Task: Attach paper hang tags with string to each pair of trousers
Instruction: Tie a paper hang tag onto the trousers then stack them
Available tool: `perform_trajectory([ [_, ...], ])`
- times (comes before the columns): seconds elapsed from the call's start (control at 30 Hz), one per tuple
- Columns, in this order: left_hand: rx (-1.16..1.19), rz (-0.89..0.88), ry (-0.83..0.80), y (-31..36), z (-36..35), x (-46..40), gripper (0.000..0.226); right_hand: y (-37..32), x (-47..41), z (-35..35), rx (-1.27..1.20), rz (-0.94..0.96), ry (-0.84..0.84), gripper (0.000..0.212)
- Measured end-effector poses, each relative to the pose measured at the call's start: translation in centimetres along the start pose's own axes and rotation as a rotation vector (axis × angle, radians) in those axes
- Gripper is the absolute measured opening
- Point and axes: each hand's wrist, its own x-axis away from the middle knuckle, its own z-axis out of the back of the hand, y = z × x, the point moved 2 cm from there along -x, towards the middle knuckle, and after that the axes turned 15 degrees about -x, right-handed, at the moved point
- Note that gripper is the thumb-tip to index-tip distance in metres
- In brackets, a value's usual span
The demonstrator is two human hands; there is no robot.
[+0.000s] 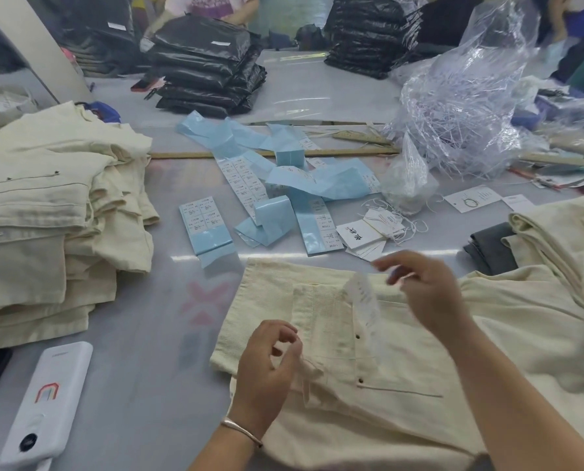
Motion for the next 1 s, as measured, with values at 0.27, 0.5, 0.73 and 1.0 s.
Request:
perform_trajectory([
  [0.27, 0.413, 0.148, -0.144, 1.8, -0.3, -2.3, 0.007, 3.6, 1.5, -0.3, 0.145, -0.358, -0.341, 0.018],
  [0.5, 0.018, 0.164, -0.286, 0.9, -1.9, -2.4, 0.016, 3.7, 2.6, -5.5, 0.445, -0.172, -0.803, 0.027],
  [0.73, -0.339, 0.029, -0.371, 1.2, -3.0, -2.0, 0.005, 5.7, 4.0, -6.4, 0.585, -0.016, -0.744, 0.012],
  [1.0, -0.416, -0.128, -0.347, 2.1, -4.4, -1.8, 0.01, 6.4, 5.4, -5.9, 0.433, -0.012, -0.594, 0.01],
])
